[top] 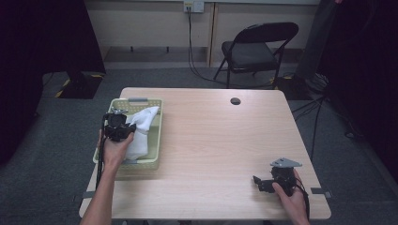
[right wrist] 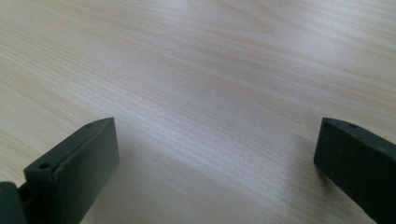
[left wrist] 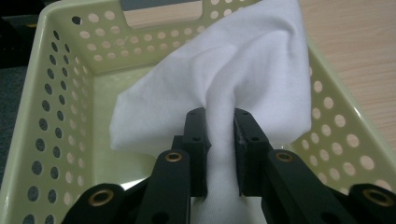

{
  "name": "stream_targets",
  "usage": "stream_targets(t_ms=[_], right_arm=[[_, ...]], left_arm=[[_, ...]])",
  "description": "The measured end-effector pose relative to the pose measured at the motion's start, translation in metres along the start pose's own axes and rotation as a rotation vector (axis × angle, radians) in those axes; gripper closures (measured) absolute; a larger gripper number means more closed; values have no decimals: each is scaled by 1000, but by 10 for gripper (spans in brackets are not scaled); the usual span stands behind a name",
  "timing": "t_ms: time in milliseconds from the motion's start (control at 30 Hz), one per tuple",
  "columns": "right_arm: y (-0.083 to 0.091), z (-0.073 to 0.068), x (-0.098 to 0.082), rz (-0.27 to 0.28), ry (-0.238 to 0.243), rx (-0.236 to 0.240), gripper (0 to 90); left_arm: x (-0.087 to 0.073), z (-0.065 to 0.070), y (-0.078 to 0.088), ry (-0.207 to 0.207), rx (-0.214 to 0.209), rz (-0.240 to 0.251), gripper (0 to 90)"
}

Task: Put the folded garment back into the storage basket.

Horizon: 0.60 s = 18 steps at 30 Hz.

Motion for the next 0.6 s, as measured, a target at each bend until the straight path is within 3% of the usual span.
stream_targets(t_ms=[200,600], right_arm=[[0,0,0,0,0,0,0],[0,0,0,0,0,0,0]], left_arm=[[-2,0,-4,-8,18,-25,774],[-10,-6,-10,27,32,-68,773]])
Point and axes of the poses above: each handheld gripper's, and its own axes: y roughly backward along the jaws, x roughly out of its top, z roughly to its right, the point moved 5 cm from there along -y, roughly forward along the jaws, and after that the axes turned 5 degrees about x, right-handed, at the moved point
